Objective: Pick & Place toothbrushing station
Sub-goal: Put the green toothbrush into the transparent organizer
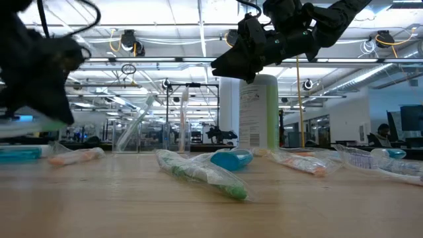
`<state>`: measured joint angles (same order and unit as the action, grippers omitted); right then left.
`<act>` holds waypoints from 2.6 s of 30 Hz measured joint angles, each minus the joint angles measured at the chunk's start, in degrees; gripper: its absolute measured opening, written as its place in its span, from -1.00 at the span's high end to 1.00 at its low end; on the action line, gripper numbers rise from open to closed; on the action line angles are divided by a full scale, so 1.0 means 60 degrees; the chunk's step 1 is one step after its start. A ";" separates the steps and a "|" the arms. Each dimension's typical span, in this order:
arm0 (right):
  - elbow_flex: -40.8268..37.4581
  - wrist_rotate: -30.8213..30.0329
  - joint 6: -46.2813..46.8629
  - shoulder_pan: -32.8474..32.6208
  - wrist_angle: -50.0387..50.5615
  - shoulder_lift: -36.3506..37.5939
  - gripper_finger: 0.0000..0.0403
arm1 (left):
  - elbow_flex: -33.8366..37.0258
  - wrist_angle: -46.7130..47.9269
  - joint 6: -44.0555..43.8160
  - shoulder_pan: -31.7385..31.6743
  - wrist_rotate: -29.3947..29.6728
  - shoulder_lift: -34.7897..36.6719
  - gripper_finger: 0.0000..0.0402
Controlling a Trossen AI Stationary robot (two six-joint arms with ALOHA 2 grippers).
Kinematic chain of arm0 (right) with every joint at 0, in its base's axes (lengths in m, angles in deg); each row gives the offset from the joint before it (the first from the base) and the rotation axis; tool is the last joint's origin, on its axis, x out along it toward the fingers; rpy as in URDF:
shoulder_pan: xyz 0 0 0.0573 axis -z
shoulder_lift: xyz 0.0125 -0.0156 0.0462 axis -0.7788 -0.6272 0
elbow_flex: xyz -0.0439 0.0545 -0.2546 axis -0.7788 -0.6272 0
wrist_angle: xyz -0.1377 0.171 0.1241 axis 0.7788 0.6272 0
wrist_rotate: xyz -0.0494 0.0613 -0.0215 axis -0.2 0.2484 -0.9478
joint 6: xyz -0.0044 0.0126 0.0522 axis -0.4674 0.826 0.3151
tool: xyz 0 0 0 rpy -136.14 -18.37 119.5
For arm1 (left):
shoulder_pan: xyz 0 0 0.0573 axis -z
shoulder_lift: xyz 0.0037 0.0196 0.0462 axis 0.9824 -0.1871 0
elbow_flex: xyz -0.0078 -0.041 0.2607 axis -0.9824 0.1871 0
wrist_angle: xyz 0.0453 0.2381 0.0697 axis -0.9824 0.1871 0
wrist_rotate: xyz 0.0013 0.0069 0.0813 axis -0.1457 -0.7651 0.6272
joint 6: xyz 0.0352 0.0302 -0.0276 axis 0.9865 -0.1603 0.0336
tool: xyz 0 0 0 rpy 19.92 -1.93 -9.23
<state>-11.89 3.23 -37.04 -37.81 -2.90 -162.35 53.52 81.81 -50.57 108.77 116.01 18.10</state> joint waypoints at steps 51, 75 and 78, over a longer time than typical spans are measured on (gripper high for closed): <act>0.0000 0.0010 -0.0072 0.0000 -0.0001 0.0000 0.17 | -0.5338 0.1556 0.8238 -0.2955 1.0019 0.0051 0.98; 0.0000 0.0029 -0.0076 0.0000 0.0000 0.0000 0.17 | -0.3156 -0.9864 1.6734 -0.6230 0.1731 -0.0138 0.98; 0.0000 0.0029 -0.0076 0.0000 0.0066 0.0000 0.17 | -0.2433 -1.0533 1.6755 -0.6794 0.1434 -0.0153 0.98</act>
<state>-11.89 3.41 -37.50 -37.81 -2.50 -162.35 38.92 18.61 49.95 68.01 124.61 17.18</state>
